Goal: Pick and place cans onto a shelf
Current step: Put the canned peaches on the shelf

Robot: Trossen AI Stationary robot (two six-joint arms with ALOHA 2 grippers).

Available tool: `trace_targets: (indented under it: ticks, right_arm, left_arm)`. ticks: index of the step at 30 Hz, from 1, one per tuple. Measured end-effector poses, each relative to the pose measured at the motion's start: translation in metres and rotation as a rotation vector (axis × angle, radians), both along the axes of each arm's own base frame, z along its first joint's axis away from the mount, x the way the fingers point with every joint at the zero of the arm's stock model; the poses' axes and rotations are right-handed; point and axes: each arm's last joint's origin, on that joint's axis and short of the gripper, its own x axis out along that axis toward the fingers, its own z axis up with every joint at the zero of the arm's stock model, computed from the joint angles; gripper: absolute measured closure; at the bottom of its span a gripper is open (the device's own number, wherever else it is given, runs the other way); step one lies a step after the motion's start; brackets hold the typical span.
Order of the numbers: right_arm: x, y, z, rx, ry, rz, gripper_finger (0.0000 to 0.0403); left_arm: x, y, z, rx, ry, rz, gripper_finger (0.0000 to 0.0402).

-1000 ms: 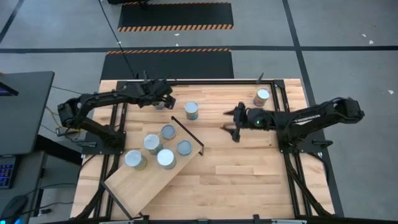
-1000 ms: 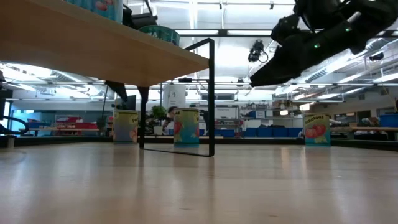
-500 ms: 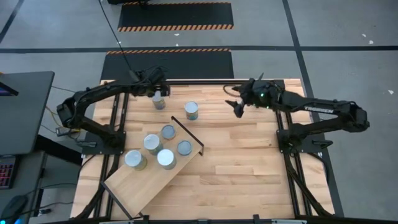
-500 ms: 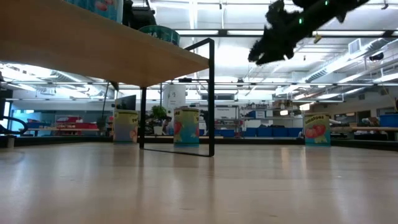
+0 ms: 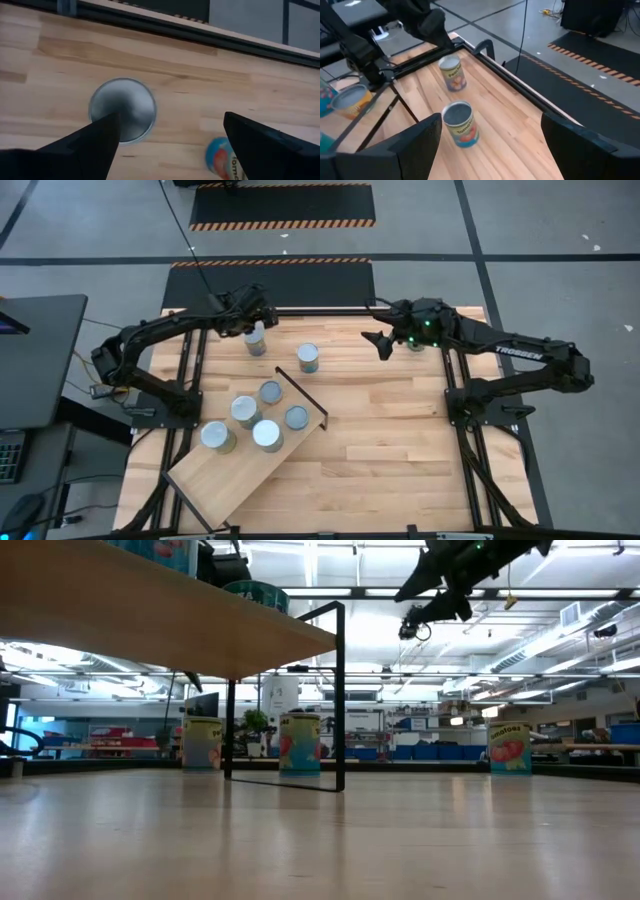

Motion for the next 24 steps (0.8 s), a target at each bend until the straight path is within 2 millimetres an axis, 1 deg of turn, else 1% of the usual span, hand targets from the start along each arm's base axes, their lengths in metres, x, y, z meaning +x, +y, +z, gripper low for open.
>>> trace_targets:
  ticks: [6, 10, 14, 18, 24]
  right_arm:
    - [-0.002, -0.008, 0.0, -0.042, 0.019, -0.016, 0.0054]
    - [-0.006, -0.018, 0.001, -0.05, 0.011, -0.063, 0.0054]
    - [-0.011, -0.028, 0.003, -0.05, -0.009, -0.095, 0.0054]
    - [-0.015, -0.037, 0.005, -0.045, -0.046, -0.088, 0.0054]
    - [-0.02, -0.047, 0.007, -0.065, -0.059, -0.117, 0.0054]
  left_arm:
    - [-0.002, -0.004, -0.003, -0.014, 0.055, 0.035, 0.0067]
    - [-0.003, -0.005, -0.004, -0.02, 0.066, 0.041, 0.0056]
    - [-0.005, -0.001, -0.006, -0.028, 0.064, 0.069, 0.0046]
    - [-0.003, 0.005, -0.019, -0.092, 0.107, 0.083, 0.0045]
    - [0.008, 0.013, -0.043, -0.124, 0.182, 0.104, 0.0045]
